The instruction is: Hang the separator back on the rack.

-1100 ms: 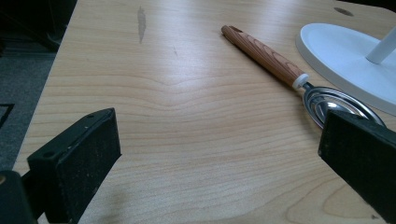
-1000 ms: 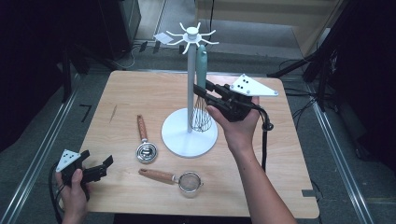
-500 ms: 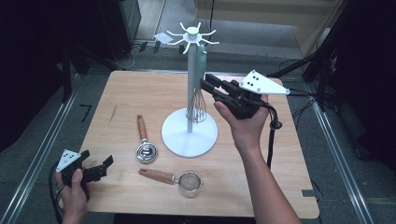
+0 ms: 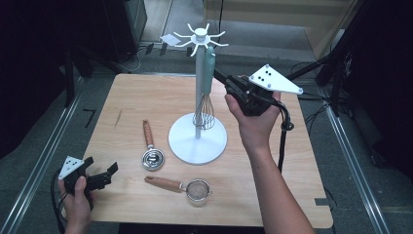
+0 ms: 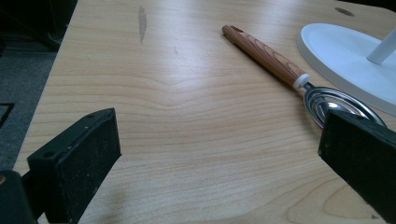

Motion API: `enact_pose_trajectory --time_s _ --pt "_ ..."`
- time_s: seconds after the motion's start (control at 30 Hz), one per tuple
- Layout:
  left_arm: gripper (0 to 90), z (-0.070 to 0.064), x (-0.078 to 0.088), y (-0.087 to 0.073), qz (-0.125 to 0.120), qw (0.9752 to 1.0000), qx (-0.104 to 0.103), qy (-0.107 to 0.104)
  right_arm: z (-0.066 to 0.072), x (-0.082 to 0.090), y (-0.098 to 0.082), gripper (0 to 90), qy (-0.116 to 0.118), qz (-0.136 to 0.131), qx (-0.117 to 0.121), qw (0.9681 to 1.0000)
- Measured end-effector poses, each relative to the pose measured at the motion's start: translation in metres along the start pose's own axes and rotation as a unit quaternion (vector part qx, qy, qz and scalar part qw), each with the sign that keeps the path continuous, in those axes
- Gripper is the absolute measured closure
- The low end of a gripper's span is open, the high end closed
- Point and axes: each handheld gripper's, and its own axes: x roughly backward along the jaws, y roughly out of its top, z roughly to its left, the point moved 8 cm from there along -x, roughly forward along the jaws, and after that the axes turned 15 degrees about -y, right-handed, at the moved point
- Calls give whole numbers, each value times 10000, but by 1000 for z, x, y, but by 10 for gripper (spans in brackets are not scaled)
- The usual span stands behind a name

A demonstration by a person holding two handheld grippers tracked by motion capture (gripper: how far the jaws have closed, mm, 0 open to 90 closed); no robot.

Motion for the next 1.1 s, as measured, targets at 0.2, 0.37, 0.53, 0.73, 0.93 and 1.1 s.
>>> enact_pose_trajectory --time_s 0.2,0.37,0.53,0.73,0.93,1.1 --pt "0 0 0 0 -1 10000 0 -5 2 -3 8 900 -89 -119 -22 9999" --pt "0 0 0 0 7 10000 -3 -2 3 -4 12 900 -81 -134 -14 9999" --pt "0 0 0 0 8 10000 0 -3 7 -2 15 900 -43 -157 23 9999" --pt "0 0 0 0 15 10000 -12 -7 13 0 18 900 4 -207 30 9998" --pt "0 0 0 0 4 10000 -4 -11 19 3 20 900 15 -245 78 9997" --pt "0 0 0 0 14 10000 -7 -6 23 3 20 900 40 -252 91 9996"
